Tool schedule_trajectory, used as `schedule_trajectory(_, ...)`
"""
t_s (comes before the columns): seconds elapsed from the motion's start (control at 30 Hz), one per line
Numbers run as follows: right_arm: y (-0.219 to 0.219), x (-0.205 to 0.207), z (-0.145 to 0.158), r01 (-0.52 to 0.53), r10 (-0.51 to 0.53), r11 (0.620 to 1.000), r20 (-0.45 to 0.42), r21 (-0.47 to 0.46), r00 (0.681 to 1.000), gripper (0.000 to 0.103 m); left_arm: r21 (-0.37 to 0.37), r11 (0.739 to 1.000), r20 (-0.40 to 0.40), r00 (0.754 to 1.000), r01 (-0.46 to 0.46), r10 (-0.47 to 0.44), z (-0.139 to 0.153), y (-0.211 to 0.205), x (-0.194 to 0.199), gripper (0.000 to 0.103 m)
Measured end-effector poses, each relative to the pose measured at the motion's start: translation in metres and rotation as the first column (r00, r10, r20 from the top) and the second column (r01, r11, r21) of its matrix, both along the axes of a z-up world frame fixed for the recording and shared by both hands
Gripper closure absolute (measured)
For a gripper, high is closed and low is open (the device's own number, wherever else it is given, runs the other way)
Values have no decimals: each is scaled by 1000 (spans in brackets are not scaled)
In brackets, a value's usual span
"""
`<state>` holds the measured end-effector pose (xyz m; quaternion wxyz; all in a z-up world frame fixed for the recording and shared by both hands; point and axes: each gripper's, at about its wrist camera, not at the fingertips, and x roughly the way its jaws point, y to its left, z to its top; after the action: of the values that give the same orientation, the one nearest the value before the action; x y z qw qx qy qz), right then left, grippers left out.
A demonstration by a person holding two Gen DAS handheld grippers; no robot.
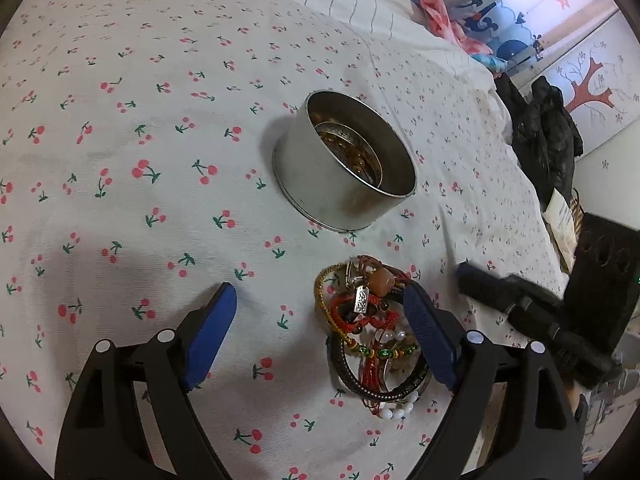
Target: Organize jewelry
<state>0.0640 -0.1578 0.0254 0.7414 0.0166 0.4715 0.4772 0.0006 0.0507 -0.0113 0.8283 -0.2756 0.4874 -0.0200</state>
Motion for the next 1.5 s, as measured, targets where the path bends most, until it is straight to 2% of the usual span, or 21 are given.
schedule_trajectory(0.03,4,-3,-4,-1,1,999,16,-32,1000,46,-7,1000,0,1000,-5,5,0,1,0,21)
schedule_trajectory(0.07,7,-8,-5,3,-1,999,44,-49,999,45,-9,1000,1,1000,-10,10,-1,2,0,21)
schedule_trajectory(0.13,11,-10,-7,-24,26,999,37,-48,999,50,-17,1000,2,1000,-18,18,-2,5,-2,21)
schedule_trajectory(0.17,12,-10,-8,-27,29,998,39,-52,999,59,-17,1000,2,1000,-18,18,-2,4,-1,21)
schedule_trajectory(0.27,16,-7,-20,-19,21,995,16,-98,1000,97,-8,1000,1,1000,-13,13,-2,2,-1,20)
schedule_trajectory(0.3,14,-6,-19,-10,12,996,15,-91,1000,100,-6,1000,0,1000,-11,11,-2,1,-2,20)
schedule_trajectory(0.5,-15,4,5,70,-70,995,4,64,998,101,-7,1000,-7,1000,4,-4,-4,-1,0,18)
schedule_trajectory(0.67,-45,13,30,148,-149,973,-6,180,989,101,-72,997,-1,999,33,-33,-9,-10,11,17)
schedule_trajectory(0.77,-55,17,38,171,-172,962,-16,213,985,101,-59,997,11,999,38,-38,-11,-17,14,18)
schedule_trajectory(0.8,-55,18,37,174,-172,960,-28,221,985,101,-49,998,8,999,35,-35,-13,-19,16,21)
schedule_trajectory(0.87,-57,20,36,177,-172,957,-42,228,984,101,-5,1000,-1,1000,23,-23,-15,-21,20,48)
schedule_trajectory(0.9,-58,19,35,177,-172,957,-42,229,984,101,1,1000,2,1000,22,-22,-15,-21,20,58)
schedule_trajectory(0.93,-57,19,35,172,-167,958,-43,230,985,101,-11,999,2,1000,30,-30,-16,-20,20,86)
schedule_trajectory(0.97,-58,18,36,169,-164,958,-42,230,986,101,-23,999,0,999,39,-39,-17,-21,21,94)
schedule_trajectory(1.03,-56,18,35,169,-164,958,-42,232,986,100,-13,998,10,998,59,-59,-16,-23,21,99)
schedule_trajectory(1.07,-57,19,35,169,-164,958,-44,233,986,101,-30,997,26,997,71,-70,-12,-24,20,100)
schedule_trajectory(1.2,-58,19,34,172,-166,957,-44,234,985,101,-64,995,84,994,77,-72,3,-18,16,100)
schedule_trajectory(1.37,-55,19,31,166,-160,959,-46,229,986,101,-92,994,107,993,54,-44,10,-5,12,100)
schedule_trajectory(1.5,-57,18,35,165,-159,951,-46,263,986,101,-121,990,180,982,74,-51,29,-4,10,100)
